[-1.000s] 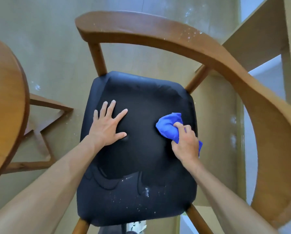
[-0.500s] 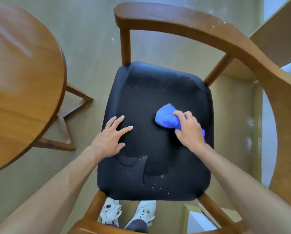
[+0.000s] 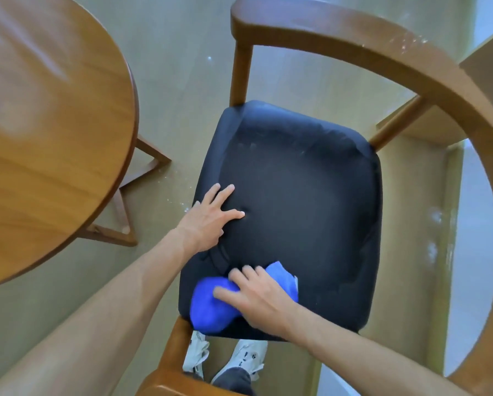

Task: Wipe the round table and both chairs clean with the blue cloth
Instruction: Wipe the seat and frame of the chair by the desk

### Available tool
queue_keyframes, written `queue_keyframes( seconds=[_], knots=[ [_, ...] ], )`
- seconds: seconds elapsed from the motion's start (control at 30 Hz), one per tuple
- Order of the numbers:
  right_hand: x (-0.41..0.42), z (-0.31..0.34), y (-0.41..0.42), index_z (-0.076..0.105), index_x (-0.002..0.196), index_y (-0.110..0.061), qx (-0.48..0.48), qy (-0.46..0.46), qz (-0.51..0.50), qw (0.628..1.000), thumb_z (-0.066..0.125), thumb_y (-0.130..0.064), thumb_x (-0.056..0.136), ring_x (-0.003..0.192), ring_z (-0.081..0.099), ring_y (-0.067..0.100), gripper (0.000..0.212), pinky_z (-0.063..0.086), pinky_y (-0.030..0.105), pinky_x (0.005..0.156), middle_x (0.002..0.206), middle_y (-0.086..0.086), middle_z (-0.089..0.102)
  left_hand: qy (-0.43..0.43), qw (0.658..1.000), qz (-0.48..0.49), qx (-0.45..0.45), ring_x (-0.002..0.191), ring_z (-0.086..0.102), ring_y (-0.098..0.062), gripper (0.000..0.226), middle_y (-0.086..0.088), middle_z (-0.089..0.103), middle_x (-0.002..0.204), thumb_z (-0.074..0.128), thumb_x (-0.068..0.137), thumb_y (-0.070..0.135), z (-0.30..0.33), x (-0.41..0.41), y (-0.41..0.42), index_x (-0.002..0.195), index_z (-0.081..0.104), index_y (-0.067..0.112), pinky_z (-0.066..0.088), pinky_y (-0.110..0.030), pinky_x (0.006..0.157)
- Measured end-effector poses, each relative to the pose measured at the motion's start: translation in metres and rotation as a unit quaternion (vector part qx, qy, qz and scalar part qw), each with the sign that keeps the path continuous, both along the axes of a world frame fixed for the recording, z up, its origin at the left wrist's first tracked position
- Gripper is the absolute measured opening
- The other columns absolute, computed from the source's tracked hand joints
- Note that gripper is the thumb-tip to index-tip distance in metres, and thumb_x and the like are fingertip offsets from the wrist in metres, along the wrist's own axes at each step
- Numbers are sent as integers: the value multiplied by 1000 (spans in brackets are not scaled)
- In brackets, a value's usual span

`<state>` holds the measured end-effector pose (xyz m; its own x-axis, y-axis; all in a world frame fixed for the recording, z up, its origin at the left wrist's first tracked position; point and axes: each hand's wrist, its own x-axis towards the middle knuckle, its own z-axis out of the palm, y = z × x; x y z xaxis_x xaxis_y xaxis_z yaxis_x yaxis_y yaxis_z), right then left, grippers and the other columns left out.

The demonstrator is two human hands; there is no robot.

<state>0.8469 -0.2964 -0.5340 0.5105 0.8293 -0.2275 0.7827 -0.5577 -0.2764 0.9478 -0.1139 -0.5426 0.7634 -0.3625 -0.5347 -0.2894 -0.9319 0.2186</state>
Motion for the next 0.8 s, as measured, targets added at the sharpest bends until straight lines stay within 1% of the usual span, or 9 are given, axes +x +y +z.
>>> queue_keyframes(
  seconds=[0.1, 0.2, 0.23, 0.3, 0.37, 0.47, 0.57, 0.7, 0.8],
  knots=[
    [9, -3, 37, 60, 107, -25, 35, -21, -82, 996, 50, -3, 70, 64, 45, 24, 45, 39, 34, 54, 86, 5, 56, 23, 999, 21, -21, 147, -12, -23, 62, 1, -11, 160, 60, 90, 15, -1, 7, 6, 143, 37, 39, 42, -48, 104],
    [-12, -11, 20, 59, 106, -29, 15, -31, 41, 999, 22, -2, 79, 61, 39, 21, 53, 36, 31, 54, 86, 1, 54, 32, 999, 28, -19, 147, -14, -22, 62, 2, -13, 160, 58, 91, 13, -5, 2, 3, 142, 37, 39, 41, -48, 105],
    [-17, -10, 0, 58, 107, -32, 4, -28, 113, 993, 28, -5, 79, 62, 40, 19, 49, 37, 29, 55, 87, -1, 53, 34, 999, 29, -17, 147, -15, -23, 61, 2, -13, 160, 57, 92, 12, -5, 0, 1, 142, 36, 39, 41, -48, 106],
    [-16, -4, -50, 57, 108, -38, -11, -6, 245, 969, 54, -14, 76, 65, 44, 18, 40, 40, 27, 58, 90, -5, 53, 39, 999, 30, -14, 147, -17, -24, 60, 2, -15, 160, 55, 93, 12, -4, -4, -1, 143, 35, 38, 39, -49, 108],
    [5, 5, -104, 56, 107, -40, -59, 4, 288, 956, 68, -22, 69, 66, 48, 17, 44, 43, 26, 60, 88, -6, 53, 37, 999, 33, -14, 147, -18, -25, 60, 1, -15, 160, 53, 93, 11, -2, -3, -2, 144, 34, 37, 38, -49, 108],
    [63, 18, -184, 54, 102, -33, -132, 1, 195, 972, 77, -12, 54, 65, 51, 20, 58, 47, 27, 56, 85, -2, 54, 30, 999, 33, -18, 146, -19, -25, 59, 1, -16, 159, 52, 93, 10, -1, -1, -3, 143, 34, 37, 39, -48, 108],
    [92, 23, -208, 52, 99, -29, -180, -3, 73, 981, 73, 0, 50, 61, 50, 21, 61, 46, 31, 48, 84, 0, 55, 30, 999, 33, -17, 146, -18, -24, 58, 2, -16, 160, 53, 94, 11, -2, -1, -3, 143, 34, 37, 39, -48, 108],
    [59, 10, -156, 58, 98, -26, -106, 4, 50, 993, 70, -4, 55, 66, 52, 24, 50, 45, 31, 52, 86, 2, 56, 33, 998, 40, -23, 146, -18, -23, 58, 3, -14, 160, 55, 94, 12, -4, -3, -1, 142, 36, 37, 39, -49, 108],
    [24, -1, -96, 57, 99, -27, -29, 16, 84, 996, 67, -8, 60, 67, 49, 24, 44, 41, 30, 54, 87, 2, 53, 35, 998, 48, -30, 146, -18, -21, 58, 5, -13, 160, 57, 93, 10, -3, -2, -1, 141, 39, 37, 39, -50, 107]
  ],
)
